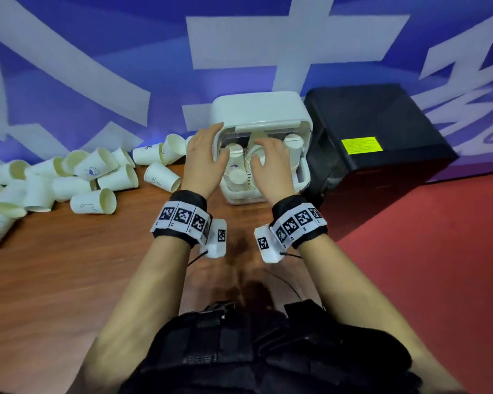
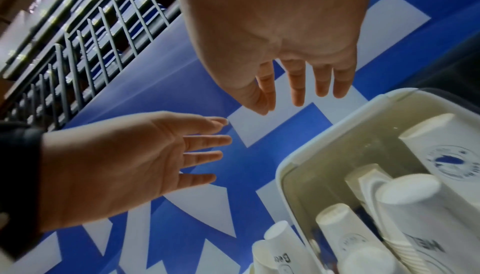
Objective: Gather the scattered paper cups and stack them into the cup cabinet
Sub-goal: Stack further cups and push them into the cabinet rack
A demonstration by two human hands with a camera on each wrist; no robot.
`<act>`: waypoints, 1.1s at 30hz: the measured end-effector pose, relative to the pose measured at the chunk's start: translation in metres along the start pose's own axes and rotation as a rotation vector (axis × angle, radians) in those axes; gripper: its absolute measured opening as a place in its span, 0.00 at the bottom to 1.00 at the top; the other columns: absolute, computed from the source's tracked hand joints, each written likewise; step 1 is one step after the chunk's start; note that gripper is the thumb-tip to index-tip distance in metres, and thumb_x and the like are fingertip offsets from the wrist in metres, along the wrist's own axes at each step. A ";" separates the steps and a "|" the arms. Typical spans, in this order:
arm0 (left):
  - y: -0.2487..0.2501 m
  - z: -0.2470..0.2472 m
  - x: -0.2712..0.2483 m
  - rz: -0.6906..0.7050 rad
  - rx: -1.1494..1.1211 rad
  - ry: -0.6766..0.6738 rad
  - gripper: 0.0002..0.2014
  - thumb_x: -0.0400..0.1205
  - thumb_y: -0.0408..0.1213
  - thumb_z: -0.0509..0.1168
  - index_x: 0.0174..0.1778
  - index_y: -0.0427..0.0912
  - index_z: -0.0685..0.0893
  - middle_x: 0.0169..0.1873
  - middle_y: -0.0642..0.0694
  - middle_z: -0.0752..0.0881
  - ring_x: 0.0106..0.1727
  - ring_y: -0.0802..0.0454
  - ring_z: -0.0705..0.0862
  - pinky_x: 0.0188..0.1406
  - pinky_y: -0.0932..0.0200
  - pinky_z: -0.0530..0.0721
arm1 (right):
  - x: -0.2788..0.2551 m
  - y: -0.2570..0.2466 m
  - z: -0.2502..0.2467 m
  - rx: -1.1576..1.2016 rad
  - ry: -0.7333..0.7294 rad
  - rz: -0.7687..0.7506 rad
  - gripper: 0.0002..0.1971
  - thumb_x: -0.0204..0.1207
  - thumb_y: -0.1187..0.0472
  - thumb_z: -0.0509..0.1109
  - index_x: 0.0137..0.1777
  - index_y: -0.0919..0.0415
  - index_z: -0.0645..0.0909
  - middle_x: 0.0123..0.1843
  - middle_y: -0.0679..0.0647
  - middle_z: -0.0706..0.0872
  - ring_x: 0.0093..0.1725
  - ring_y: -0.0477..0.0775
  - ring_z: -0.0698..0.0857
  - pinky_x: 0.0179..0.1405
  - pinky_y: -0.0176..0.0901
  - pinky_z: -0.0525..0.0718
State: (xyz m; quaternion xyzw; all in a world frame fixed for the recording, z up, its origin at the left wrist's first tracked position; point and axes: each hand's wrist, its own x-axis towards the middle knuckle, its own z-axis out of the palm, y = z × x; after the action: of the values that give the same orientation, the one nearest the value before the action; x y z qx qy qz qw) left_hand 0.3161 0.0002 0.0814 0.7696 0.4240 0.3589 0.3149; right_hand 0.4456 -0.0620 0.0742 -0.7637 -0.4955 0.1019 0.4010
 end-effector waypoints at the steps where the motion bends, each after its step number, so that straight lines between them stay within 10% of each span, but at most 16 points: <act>1: 0.003 -0.009 -0.002 0.005 -0.003 0.027 0.23 0.83 0.34 0.63 0.75 0.41 0.73 0.70 0.42 0.77 0.73 0.47 0.70 0.69 0.67 0.59 | 0.000 -0.009 0.000 -0.003 -0.006 -0.008 0.17 0.77 0.68 0.64 0.66 0.64 0.80 0.65 0.63 0.79 0.69 0.62 0.73 0.73 0.49 0.65; 10: -0.011 -0.086 -0.042 -0.071 -0.033 0.171 0.22 0.84 0.37 0.61 0.75 0.47 0.72 0.73 0.47 0.75 0.77 0.48 0.66 0.78 0.47 0.64 | -0.009 -0.097 0.016 0.093 -0.150 -0.022 0.18 0.78 0.65 0.63 0.68 0.60 0.78 0.67 0.61 0.77 0.66 0.62 0.77 0.72 0.53 0.71; 33: -0.169 -0.285 -0.136 -0.276 0.040 0.059 0.20 0.82 0.35 0.64 0.71 0.42 0.77 0.63 0.42 0.83 0.66 0.49 0.79 0.68 0.54 0.75 | -0.141 -0.244 0.185 0.186 -0.290 0.055 0.17 0.81 0.63 0.62 0.68 0.58 0.77 0.68 0.57 0.76 0.68 0.54 0.75 0.68 0.43 0.73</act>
State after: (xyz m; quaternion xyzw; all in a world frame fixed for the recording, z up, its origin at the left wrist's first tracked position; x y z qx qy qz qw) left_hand -0.0419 0.0070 0.0642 0.6992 0.5421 0.3259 0.3333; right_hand 0.1102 -0.0400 0.0924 -0.7141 -0.5154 0.2673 0.3911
